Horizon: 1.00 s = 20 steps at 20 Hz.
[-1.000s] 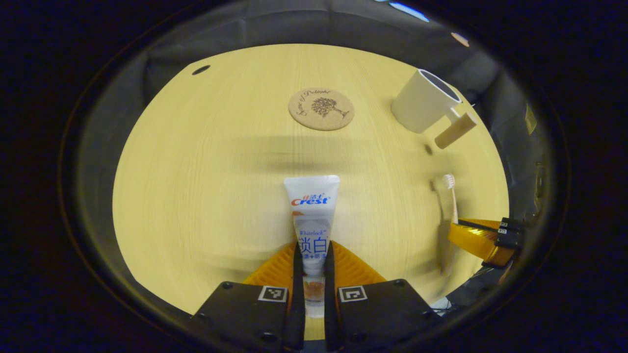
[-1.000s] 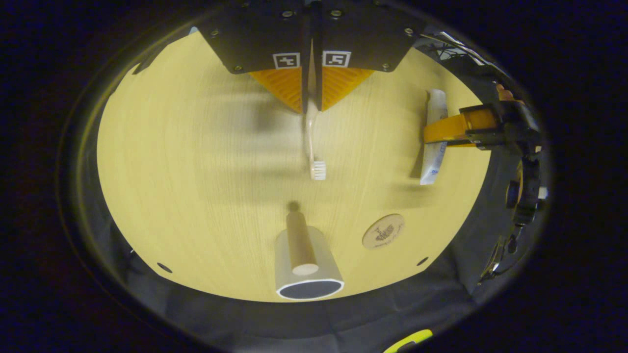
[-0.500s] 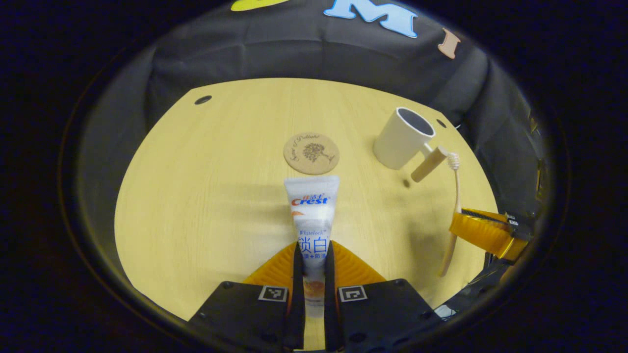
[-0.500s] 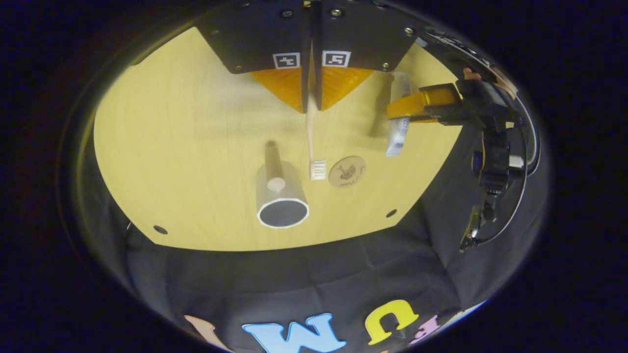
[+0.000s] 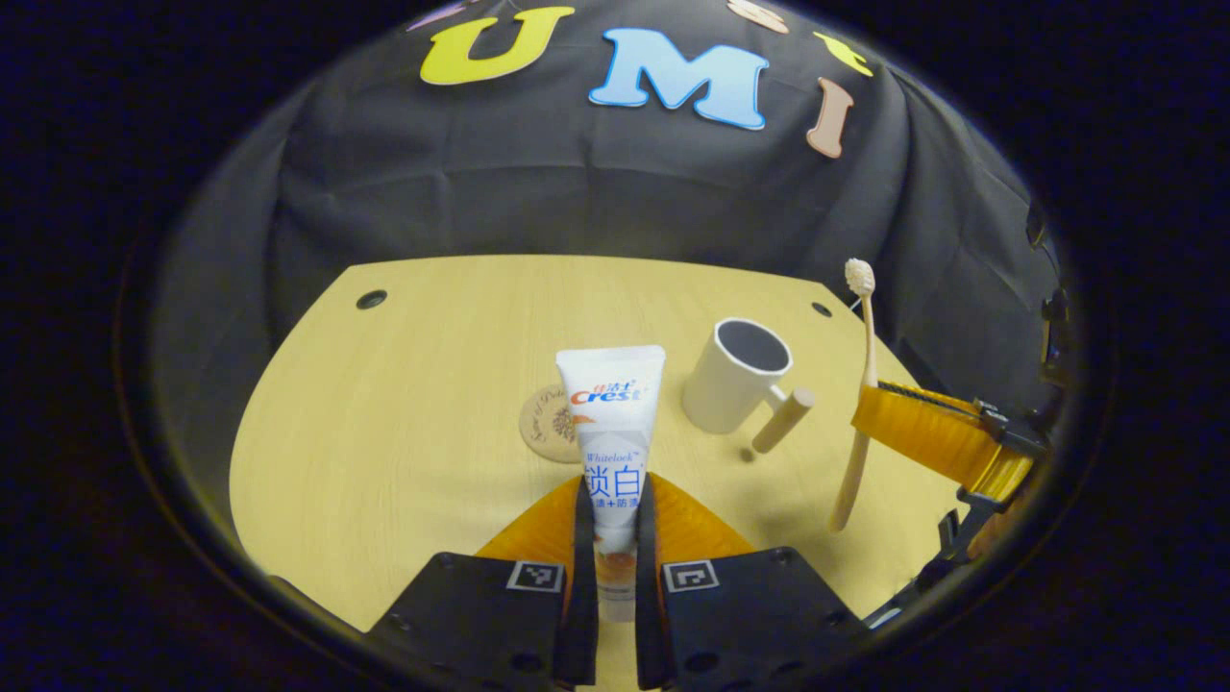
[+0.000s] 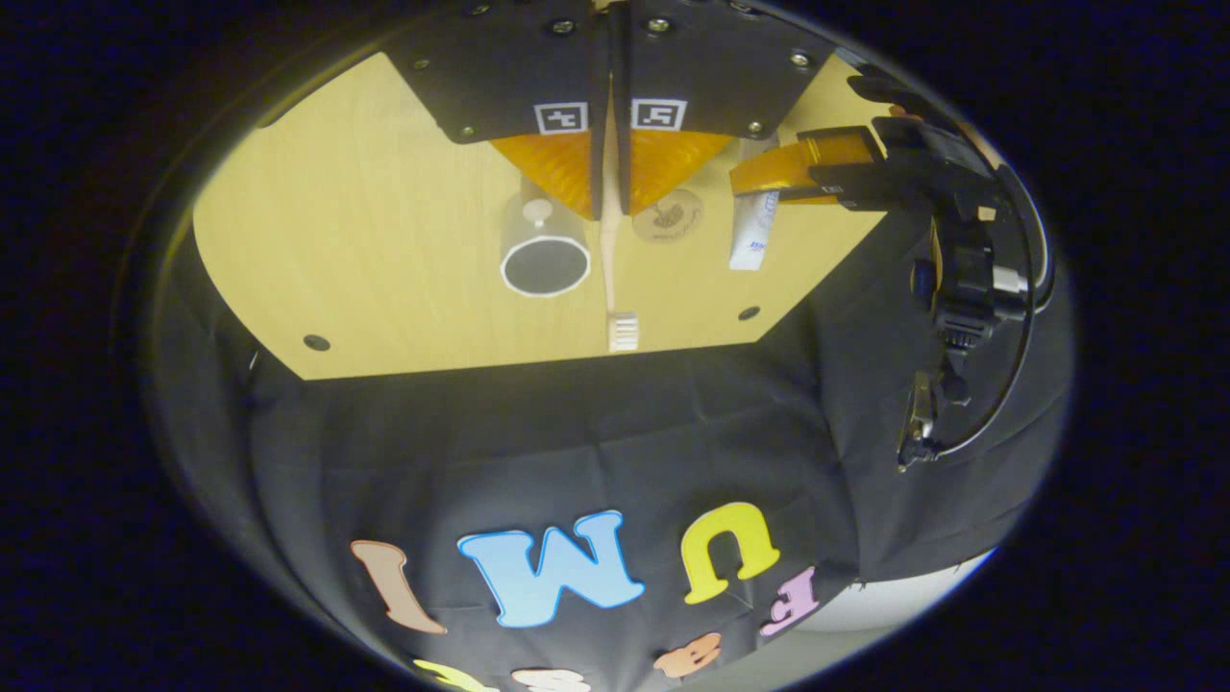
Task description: Put the toothbrush and toothpaste on the desktop into the cup, then pick up the cup and place it on the coaster on the desktop.
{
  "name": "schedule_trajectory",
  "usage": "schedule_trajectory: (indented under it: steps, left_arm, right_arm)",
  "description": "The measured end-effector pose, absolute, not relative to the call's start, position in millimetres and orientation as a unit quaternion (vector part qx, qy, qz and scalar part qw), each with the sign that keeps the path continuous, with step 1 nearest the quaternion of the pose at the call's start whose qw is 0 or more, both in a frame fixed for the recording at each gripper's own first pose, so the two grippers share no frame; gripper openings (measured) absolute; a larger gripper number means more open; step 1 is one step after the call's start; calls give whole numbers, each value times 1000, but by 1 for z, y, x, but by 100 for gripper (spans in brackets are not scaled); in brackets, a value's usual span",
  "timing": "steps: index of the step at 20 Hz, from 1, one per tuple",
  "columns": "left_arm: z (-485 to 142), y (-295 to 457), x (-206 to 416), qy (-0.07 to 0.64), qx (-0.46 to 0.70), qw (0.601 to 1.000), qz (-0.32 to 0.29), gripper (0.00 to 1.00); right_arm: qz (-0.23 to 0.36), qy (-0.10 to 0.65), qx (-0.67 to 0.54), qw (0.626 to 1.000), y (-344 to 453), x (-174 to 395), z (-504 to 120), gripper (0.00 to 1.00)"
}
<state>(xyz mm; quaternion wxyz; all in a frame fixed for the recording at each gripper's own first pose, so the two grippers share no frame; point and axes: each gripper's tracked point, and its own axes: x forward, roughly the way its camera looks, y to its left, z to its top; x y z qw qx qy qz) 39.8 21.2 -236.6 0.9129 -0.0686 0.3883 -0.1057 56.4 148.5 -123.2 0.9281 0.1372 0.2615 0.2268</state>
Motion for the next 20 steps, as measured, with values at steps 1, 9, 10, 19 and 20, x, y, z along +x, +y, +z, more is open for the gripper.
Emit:
schedule_trajectory:
  steps: [1, 9, 10, 19, 20]
  left_arm:
    - [-230, 21, 47, 369, -70, 920, -108, 24]
    - [-202, 11, 102, 272, -68, 952, -118, 23]
    - [-200, 9, 107, 261, -71, 956, -117, 23]
    - [-159, -7, 156, 165, -115, 972, -122, 23]
    - [-152, -8, 161, 151, -118, 974, -121, 23]
  right_arm:
    - [227, 245, 144, 932, 148, 63, -116, 2]
    - [212, 145, 202, 945, 152, 115, -91, 2]
    - [205, 131, 206, 948, 150, 123, -89, 2]
    - [165, 82, 198, 963, 139, 190, -96, 2]
    - [166, 90, 187, 964, 143, 193, -105, 2]
